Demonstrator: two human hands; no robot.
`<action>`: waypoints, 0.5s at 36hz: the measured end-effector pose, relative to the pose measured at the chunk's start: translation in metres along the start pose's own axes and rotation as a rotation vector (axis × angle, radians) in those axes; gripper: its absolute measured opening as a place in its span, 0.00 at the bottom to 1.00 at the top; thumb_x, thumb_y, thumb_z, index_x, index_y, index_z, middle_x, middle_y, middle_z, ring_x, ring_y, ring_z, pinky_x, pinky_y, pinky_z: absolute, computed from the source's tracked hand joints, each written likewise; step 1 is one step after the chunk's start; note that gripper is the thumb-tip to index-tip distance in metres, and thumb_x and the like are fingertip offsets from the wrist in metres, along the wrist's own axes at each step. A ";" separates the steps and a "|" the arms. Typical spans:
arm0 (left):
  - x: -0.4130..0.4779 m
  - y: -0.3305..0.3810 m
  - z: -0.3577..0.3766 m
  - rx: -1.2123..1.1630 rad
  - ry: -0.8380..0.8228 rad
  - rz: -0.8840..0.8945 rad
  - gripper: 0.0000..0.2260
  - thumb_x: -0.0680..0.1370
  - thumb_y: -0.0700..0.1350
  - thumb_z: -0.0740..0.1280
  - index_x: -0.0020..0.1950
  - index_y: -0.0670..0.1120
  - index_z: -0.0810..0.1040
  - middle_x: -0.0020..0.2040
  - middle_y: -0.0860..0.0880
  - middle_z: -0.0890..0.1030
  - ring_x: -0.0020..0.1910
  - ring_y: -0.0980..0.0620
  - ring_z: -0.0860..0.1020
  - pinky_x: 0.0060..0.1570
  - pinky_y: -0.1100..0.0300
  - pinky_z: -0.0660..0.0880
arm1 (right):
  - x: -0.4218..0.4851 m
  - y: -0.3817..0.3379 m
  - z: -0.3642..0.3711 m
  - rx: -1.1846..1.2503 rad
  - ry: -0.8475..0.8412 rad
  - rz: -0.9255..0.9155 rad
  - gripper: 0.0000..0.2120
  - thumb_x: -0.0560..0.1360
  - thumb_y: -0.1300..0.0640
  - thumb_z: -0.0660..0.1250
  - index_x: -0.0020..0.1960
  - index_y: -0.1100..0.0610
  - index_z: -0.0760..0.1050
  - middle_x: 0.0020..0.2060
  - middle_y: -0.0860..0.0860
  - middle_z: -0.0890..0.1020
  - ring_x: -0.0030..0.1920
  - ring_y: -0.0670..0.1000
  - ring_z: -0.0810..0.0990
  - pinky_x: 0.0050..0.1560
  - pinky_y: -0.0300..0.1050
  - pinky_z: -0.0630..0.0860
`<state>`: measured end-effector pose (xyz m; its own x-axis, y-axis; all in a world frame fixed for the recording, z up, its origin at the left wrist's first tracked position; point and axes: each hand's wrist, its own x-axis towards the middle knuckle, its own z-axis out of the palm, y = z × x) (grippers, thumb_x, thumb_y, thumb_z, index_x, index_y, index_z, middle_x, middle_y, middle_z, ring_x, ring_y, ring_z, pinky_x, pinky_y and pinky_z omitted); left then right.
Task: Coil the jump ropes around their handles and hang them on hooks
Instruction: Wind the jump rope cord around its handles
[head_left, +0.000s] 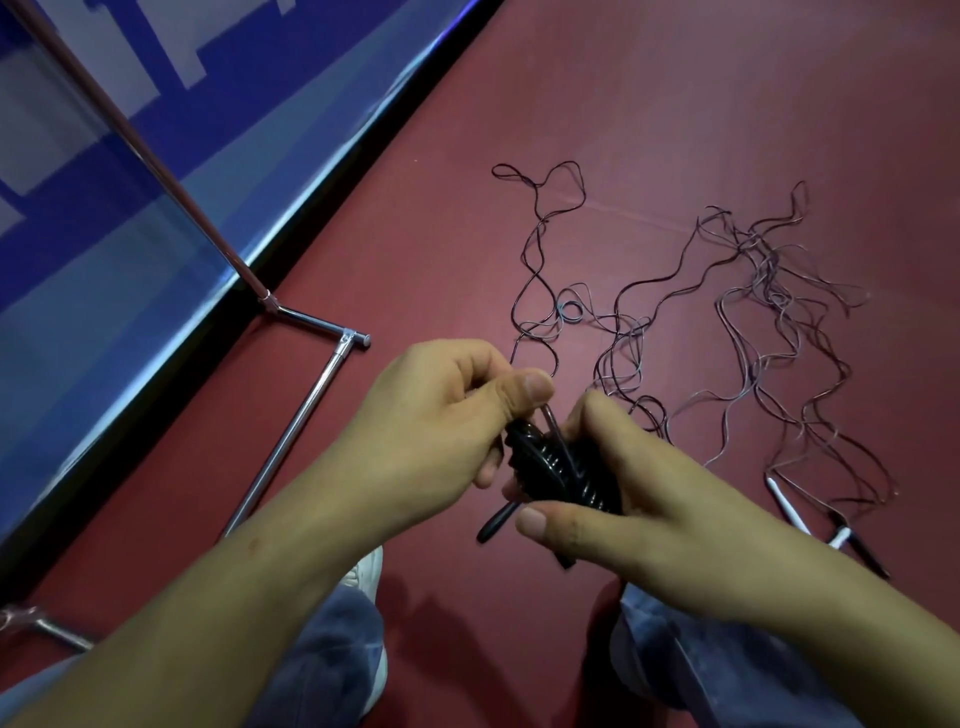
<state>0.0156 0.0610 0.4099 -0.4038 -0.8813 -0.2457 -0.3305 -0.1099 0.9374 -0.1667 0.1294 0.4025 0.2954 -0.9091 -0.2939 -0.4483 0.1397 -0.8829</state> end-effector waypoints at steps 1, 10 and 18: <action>-0.001 0.000 0.000 -0.006 0.021 0.036 0.16 0.76 0.59 0.70 0.40 0.47 0.79 0.25 0.48 0.76 0.23 0.53 0.70 0.29 0.59 0.66 | 0.000 -0.001 -0.001 -0.015 -0.016 0.003 0.23 0.69 0.34 0.71 0.45 0.46 0.62 0.47 0.55 0.82 0.44 0.63 0.80 0.45 0.67 0.77; -0.008 0.003 0.003 0.100 0.224 0.136 0.14 0.78 0.56 0.70 0.37 0.49 0.79 0.25 0.47 0.74 0.24 0.52 0.68 0.26 0.61 0.66 | 0.004 -0.001 0.003 -0.170 0.065 -0.026 0.24 0.72 0.31 0.61 0.53 0.49 0.62 0.37 0.46 0.77 0.35 0.49 0.73 0.39 0.60 0.75; -0.022 0.006 0.020 -0.124 0.283 0.029 0.07 0.75 0.52 0.73 0.43 0.49 0.83 0.30 0.46 0.80 0.23 0.54 0.76 0.28 0.62 0.73 | 0.008 0.002 0.013 -0.422 0.192 -0.114 0.21 0.77 0.33 0.57 0.66 0.41 0.67 0.53 0.39 0.79 0.54 0.45 0.79 0.53 0.55 0.78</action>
<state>0.0052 0.0889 0.4158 -0.1520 -0.9759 -0.1566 -0.2087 -0.1232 0.9702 -0.1547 0.1276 0.3939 0.2191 -0.9711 -0.0952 -0.7371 -0.1008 -0.6682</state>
